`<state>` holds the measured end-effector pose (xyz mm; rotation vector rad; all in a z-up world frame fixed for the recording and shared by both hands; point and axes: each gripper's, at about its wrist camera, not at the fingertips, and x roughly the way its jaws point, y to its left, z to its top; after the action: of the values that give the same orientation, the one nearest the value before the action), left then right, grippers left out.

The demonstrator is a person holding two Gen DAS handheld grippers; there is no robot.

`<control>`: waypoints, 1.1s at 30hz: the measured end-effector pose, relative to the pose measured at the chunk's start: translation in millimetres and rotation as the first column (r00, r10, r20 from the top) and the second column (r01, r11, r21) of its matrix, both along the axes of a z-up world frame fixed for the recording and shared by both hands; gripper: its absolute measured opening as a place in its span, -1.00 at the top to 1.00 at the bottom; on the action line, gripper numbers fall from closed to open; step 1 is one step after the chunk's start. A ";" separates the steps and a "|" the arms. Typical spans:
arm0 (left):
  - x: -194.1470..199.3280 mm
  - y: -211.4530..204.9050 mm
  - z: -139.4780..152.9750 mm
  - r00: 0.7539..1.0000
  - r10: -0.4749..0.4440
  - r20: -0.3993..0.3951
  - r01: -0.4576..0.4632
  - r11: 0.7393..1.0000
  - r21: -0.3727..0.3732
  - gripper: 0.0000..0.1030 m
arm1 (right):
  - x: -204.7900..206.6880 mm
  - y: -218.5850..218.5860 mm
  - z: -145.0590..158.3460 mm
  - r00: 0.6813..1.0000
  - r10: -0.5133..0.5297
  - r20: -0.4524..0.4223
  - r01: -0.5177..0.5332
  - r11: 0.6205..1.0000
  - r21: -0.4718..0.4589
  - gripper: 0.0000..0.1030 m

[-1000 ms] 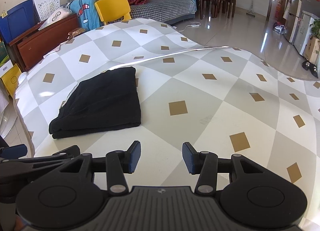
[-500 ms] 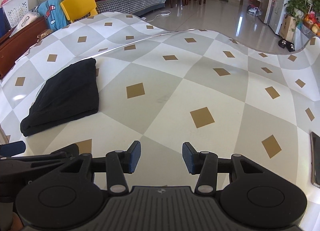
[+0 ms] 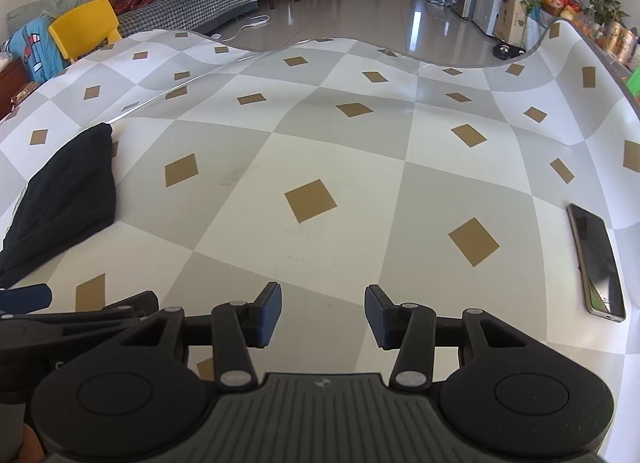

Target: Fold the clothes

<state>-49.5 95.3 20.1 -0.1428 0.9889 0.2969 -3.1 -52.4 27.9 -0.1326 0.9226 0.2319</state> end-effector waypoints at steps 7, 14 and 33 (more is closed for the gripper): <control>22.4 -33.0 -10.2 0.995 -0.103 -0.005 0.103 0.994 0.022 -1.00 | 3.8 -34.9 -11.3 0.997 -0.078 0.000 0.078 0.997 0.014 0.13; 47.3 -63.5 -29.5 0.989 -0.144 -0.047 0.145 0.989 0.018 -1.00 | 19.1 -70.7 -24.0 0.997 -0.082 0.002 0.081 0.995 0.064 0.13; 112.9 -67.0 -62.0 0.982 -0.179 -0.064 0.183 0.981 0.059 -1.00 | 110.8 -106.0 -67.2 0.990 -0.102 0.098 0.093 0.992 0.090 0.11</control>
<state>63.5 28.3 -42.0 0.0151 1.0415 0.1660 107.7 -158.4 -39.3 -0.0201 0.8140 0.1719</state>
